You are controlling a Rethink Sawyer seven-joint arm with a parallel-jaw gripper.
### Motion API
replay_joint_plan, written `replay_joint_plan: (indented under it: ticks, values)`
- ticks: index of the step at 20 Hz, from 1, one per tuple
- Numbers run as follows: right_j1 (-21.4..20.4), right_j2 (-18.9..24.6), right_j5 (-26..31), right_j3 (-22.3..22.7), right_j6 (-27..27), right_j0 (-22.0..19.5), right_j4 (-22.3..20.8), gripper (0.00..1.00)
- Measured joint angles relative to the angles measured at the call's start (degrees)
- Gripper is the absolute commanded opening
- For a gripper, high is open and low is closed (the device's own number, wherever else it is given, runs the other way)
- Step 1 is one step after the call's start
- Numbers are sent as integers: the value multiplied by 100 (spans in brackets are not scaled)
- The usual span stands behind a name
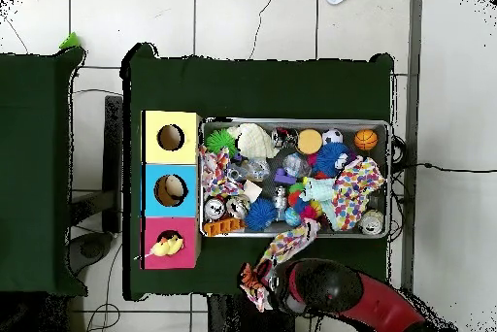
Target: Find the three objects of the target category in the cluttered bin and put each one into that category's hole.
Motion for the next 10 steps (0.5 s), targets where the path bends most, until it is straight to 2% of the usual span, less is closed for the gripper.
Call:
replay_joint_plan:
  ticks: [6, 10]
  values:
    - [400, 241, -1189, 305, 0, 91, 188, 0]
    - [596, 331, -1755, 397, 0, 255, 295, 0]
